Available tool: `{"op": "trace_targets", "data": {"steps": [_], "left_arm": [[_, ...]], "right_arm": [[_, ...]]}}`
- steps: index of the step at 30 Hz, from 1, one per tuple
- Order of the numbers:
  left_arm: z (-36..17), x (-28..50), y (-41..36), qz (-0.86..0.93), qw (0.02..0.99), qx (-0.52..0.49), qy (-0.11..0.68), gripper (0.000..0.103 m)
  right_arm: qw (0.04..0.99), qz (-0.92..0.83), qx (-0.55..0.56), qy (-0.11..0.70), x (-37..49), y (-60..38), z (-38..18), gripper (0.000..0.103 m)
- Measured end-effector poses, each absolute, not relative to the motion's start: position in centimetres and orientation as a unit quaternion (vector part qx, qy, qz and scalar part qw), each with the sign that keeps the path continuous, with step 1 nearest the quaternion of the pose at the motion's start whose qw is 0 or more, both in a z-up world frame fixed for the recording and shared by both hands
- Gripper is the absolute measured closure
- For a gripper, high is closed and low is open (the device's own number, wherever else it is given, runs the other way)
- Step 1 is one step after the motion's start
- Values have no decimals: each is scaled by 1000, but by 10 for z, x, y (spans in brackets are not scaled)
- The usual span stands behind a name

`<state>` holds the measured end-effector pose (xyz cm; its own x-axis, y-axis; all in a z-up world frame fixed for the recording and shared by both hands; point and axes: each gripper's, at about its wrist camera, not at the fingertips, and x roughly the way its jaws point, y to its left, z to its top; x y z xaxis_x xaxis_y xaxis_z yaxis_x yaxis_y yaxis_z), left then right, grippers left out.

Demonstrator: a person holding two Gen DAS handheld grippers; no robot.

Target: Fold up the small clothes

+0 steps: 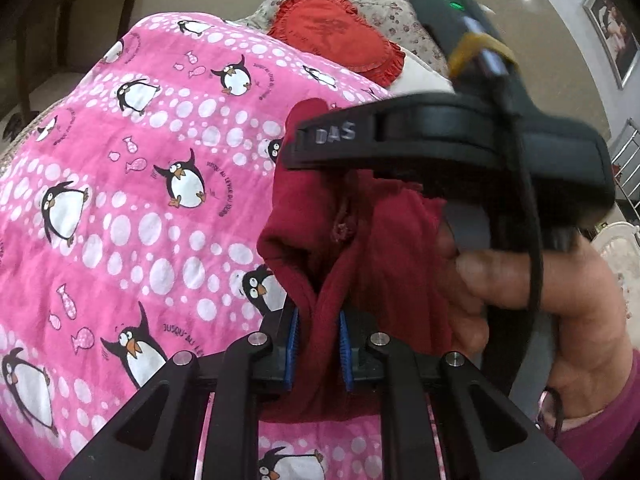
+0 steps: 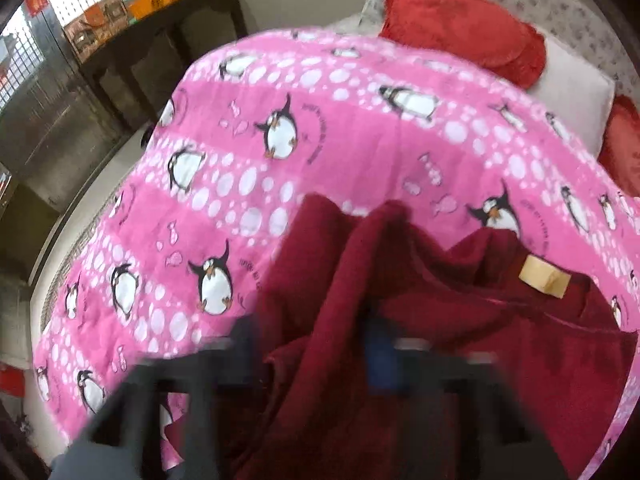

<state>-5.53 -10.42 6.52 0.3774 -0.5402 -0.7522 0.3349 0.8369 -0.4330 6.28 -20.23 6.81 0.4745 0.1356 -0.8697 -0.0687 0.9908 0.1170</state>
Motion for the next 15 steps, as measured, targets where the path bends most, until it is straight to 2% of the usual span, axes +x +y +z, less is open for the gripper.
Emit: {"op": "trace_targets", "data": {"steps": [3, 15], "left_arm": [[70, -61, -109, -269, 825, -95, 488, 103], [112, -91, -158, -328, 818, -71, 467, 103]], "right_arm": [[868, 65, 47, 489, 51, -211, 74, 78], [888, 92, 117, 436, 1, -273, 120, 80]]}}
